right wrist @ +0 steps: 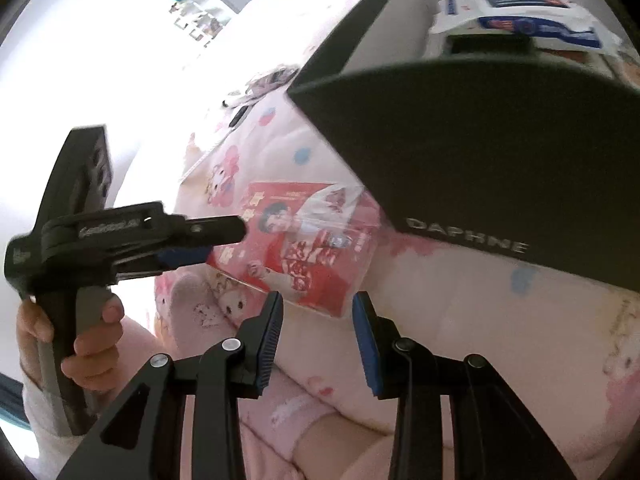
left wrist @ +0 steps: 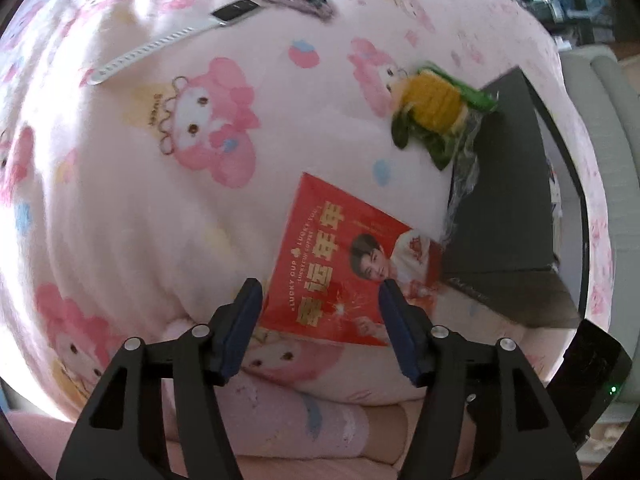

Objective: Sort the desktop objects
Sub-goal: 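Close the left gripper on the red envelope edge and lift it, then carry the red envelope with the left gripper over the box rim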

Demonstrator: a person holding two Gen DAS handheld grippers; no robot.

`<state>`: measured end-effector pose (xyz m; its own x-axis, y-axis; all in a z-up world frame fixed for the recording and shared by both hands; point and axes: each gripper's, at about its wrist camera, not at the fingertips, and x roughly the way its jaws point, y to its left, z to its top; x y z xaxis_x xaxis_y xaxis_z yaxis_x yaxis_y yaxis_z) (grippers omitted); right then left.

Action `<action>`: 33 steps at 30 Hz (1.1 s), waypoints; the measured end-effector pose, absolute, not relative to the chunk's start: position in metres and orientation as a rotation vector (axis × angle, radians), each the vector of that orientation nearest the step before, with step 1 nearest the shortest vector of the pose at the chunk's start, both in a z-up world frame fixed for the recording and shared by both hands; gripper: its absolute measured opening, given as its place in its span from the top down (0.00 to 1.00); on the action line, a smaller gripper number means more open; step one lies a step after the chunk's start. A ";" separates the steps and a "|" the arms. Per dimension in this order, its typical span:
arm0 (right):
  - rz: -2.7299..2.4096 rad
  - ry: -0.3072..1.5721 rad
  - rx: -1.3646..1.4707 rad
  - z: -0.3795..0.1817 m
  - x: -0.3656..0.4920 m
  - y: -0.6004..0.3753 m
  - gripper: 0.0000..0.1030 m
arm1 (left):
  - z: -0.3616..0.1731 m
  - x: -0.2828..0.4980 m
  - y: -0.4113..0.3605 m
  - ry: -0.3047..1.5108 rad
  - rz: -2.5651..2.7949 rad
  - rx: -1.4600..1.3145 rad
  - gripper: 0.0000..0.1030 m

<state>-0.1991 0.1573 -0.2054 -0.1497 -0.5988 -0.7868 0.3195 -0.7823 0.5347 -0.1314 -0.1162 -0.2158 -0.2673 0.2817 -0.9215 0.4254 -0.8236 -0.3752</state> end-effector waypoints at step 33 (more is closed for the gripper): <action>-2.002 -0.486 1.142 -0.072 -0.188 0.207 0.81 | -0.088 -0.120 -0.060 0.973 -2.780 1.521 0.59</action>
<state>-0.1880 0.2066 -0.0722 -0.3052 -0.7724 -0.5570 0.4312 -0.6336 0.6423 -0.1201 -0.0595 -0.0880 -0.5671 0.4119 -0.7132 0.1230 -0.8139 -0.5678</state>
